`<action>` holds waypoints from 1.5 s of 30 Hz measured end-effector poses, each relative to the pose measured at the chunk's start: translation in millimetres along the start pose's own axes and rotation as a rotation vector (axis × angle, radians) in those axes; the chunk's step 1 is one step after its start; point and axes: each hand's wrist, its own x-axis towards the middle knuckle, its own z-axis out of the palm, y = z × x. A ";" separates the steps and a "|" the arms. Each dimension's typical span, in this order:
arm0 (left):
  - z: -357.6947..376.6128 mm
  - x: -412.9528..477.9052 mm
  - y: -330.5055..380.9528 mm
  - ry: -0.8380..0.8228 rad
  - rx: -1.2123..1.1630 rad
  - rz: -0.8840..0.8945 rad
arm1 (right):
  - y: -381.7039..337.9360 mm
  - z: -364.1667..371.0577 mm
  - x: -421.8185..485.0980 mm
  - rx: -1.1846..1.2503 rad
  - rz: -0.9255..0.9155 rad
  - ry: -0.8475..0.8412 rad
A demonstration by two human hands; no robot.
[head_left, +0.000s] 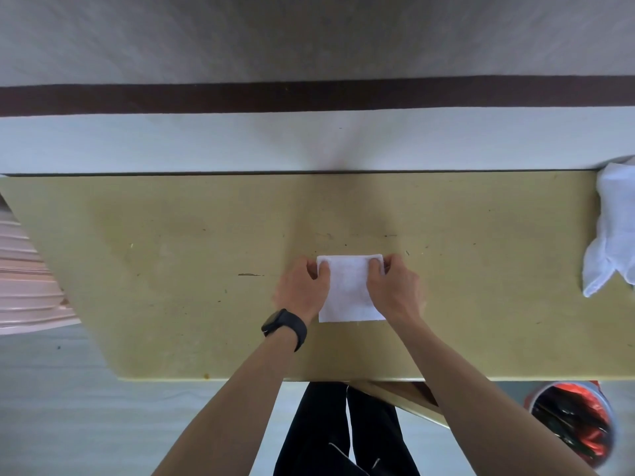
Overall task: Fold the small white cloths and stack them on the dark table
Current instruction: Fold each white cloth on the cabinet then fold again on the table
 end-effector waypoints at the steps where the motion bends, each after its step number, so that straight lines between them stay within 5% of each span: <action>1: -0.4 0.2 -0.4 0.001 0.003 0.005 | 0.0 -1.1 0.5 -0.017 0.000 0.002; 10: -0.5 -2.1 -5.4 0.054 0.114 0.117 | 15.0 -16.5 -0.2 -0.015 -0.080 0.101; 14: 13.1 -12.9 -31.6 0.357 0.359 0.650 | 40.3 -9.1 -17.9 0.013 -0.486 0.292; 18: 27.0 -7.5 -56.4 0.236 0.563 0.877 | 55.2 14.0 -20.6 -0.257 -0.786 0.207; 25: 25.1 11.5 -60.5 0.083 0.679 0.787 | 72.0 25.8 6.3 -0.453 -0.697 -0.001; 31: 21.2 10.4 -58.5 0.118 0.586 0.810 | 64.5 14.6 -5.0 -0.277 -0.659 0.068; 35: 16.4 -13.1 -25.8 0.147 0.318 0.447 | 43.5 -2.7 -16.9 0.002 -0.315 0.153; 39: 17.5 -17.6 11.6 0.120 0.118 0.051 | 19.0 -5.6 -11.5 0.095 -0.087 0.042; 45: 18.5 -2.4 21.1 0.023 -0.098 -0.162 | -5.5 -10.5 -2.9 0.156 0.129 -0.083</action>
